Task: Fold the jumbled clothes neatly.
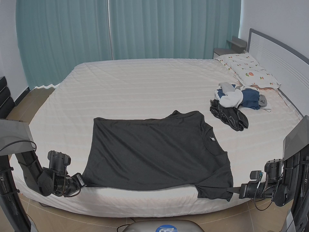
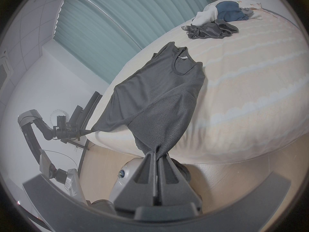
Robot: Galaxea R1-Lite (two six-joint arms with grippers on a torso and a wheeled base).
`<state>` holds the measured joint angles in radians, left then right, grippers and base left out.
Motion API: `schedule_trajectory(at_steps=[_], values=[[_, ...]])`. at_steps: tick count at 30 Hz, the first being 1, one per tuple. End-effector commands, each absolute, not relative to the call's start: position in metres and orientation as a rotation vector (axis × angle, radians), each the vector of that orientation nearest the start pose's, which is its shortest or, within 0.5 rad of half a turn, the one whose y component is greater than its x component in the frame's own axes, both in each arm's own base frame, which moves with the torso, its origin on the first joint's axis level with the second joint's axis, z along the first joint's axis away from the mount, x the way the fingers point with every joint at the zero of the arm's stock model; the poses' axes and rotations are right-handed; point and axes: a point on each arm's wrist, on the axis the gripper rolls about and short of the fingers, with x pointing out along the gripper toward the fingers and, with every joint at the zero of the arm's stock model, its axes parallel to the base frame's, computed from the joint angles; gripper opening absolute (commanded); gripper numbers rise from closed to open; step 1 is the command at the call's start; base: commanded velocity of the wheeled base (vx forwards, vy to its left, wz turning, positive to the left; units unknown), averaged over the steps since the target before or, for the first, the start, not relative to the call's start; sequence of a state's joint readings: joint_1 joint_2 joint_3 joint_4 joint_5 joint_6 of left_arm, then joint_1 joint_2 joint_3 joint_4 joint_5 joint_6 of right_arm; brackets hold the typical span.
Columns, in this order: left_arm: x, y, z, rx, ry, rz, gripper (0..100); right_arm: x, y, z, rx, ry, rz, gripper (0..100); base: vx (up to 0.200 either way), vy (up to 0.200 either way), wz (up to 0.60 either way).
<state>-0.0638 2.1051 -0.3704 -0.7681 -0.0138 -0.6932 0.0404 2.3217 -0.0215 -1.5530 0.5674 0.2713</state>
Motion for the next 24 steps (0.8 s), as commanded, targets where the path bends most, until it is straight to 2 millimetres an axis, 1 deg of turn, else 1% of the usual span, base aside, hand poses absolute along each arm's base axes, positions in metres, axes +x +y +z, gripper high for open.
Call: schedule_trajectory(at_steps=[1,8,15,21,24], values=[[0.251,-0.015,-0.013,-0.595,0.969,0.268,0,0.214,0.019,-0.026,0.451,0.802,0.477,0,0.0,0.0,0.0],[0.249,-0.008,-0.011,-0.57,0.969,0.273,0,0.212,0.015,-0.029,0.447,0.814,0.492,0,0.0,0.0,0.0],[0.242,-0.006,-0.013,-0.516,1.038,0.274,0,0.211,0.013,-0.029,0.429,0.814,0.499,0,0.0,0.0,0.0],[0.238,-0.002,-0.005,-0.491,1.05,0.271,0,0.202,0.01,-0.033,0.353,0.877,0.544,0,0.0,0.0,0.0],[0.234,-0.002,-0.002,-0.466,1.072,0.262,0,0.198,0.007,-0.031,0.328,0.885,0.564,0,0.0,0.0,0.0]])
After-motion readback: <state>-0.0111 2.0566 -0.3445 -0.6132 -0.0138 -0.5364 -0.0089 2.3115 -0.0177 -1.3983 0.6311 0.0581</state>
